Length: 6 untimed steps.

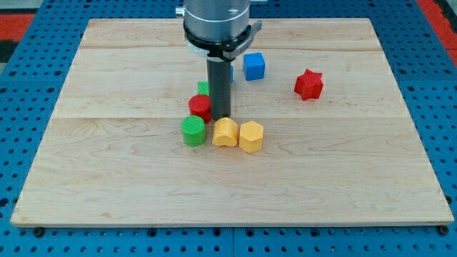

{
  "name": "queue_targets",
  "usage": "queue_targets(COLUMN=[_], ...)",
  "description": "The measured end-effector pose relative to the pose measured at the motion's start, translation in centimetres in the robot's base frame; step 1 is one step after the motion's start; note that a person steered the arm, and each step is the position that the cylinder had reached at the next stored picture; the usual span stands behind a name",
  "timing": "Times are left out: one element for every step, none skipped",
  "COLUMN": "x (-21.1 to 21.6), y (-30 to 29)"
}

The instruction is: Move the green star bottom diagonally to the blue triangle

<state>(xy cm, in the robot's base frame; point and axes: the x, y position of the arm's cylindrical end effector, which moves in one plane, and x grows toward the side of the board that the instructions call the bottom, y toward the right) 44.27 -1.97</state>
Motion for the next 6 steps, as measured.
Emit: queue_targets(x=[0.1, -1.0, -3.5, -4.0, -4.1, -4.4], y=[0.7, 1.6, 1.9, 0.2, -0.7, -0.1])
